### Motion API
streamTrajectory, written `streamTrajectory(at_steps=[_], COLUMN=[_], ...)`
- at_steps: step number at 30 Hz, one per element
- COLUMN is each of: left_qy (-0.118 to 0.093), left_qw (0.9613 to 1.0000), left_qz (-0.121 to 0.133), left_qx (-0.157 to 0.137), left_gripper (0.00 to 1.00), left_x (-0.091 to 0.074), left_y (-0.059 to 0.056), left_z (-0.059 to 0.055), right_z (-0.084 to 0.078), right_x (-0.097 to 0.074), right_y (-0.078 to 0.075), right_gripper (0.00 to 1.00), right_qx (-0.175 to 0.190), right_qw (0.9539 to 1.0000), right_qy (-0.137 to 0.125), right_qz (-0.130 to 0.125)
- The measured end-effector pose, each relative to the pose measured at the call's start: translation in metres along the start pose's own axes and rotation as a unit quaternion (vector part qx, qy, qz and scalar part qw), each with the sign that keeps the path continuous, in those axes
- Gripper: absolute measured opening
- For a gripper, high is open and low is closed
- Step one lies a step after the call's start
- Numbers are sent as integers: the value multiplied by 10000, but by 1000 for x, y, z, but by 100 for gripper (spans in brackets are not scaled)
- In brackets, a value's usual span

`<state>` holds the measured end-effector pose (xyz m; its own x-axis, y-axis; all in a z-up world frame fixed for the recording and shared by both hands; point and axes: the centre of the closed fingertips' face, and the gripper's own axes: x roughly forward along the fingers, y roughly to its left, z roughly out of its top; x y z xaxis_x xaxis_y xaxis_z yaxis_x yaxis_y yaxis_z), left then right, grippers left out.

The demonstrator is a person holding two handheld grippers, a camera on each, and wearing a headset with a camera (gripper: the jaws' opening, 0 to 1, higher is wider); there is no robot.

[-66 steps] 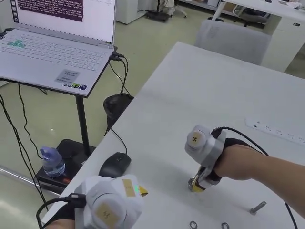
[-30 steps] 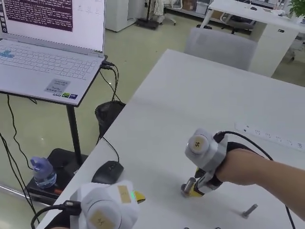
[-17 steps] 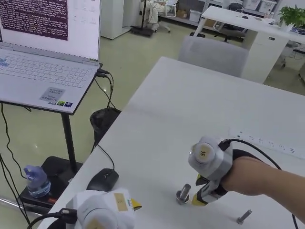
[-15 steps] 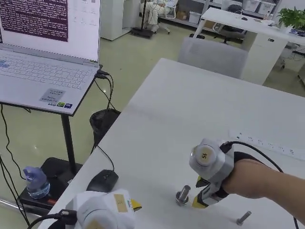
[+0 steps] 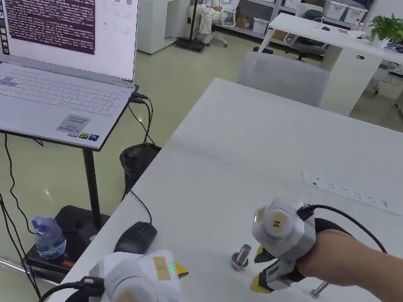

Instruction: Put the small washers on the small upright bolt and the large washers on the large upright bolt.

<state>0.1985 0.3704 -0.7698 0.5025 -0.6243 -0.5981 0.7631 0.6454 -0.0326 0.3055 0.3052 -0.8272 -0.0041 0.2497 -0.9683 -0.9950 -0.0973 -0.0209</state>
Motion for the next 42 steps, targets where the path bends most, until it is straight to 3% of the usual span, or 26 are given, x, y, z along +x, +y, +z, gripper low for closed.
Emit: streamTrajectory(at_steps=[6,21,35,42], left_qy=[3,-39,-49,-50], left_qw=[10000,10000,9999,9999], left_qz=[15,25,47,75], left_qx=[-28,-48,-108,-117], left_gripper=[70,69,69,68], left_x=[0,3,0,-1], left_y=[1,3,1,2], left_z=[-1,1,-2,-4], right_z=[2,-4,-9,-8], right_x=[7,41,54,55], right_y=[14,44,42,42], right_gripper=[33,31,27,22], right_qx=[-24,-151,-154,-33], right_qw=[9999,9995,9998,9999], right_qy=[-116,-115,64,-81], right_qz=[119,239,60,59])
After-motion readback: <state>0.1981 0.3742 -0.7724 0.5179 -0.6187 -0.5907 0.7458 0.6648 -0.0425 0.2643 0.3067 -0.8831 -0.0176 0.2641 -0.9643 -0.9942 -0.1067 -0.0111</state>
